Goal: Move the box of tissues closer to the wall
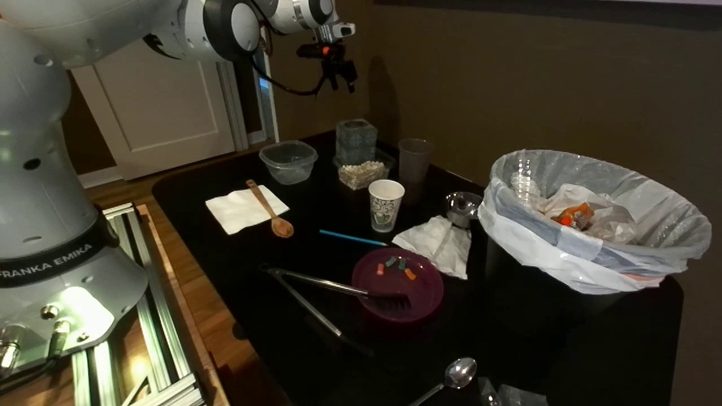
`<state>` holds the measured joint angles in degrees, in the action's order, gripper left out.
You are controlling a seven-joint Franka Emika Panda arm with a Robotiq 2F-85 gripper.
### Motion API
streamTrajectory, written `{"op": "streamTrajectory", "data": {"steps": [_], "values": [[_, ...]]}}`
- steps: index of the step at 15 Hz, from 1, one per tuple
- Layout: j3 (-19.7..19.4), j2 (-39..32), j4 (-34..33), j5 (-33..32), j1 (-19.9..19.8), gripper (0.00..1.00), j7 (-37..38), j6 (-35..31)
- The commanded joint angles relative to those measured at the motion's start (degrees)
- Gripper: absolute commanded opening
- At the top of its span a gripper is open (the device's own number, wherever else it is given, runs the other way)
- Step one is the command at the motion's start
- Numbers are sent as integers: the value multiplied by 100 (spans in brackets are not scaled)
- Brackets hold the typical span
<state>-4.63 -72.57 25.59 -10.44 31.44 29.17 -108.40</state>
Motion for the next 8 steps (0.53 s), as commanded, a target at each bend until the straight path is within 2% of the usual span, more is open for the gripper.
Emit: {"op": "streamTrajectory", "data": {"steps": [1,8], "values": [[-21,-10,2,41,37,100,313,-17],[-30,-12,-6,35,39,100,353,-25]]}}
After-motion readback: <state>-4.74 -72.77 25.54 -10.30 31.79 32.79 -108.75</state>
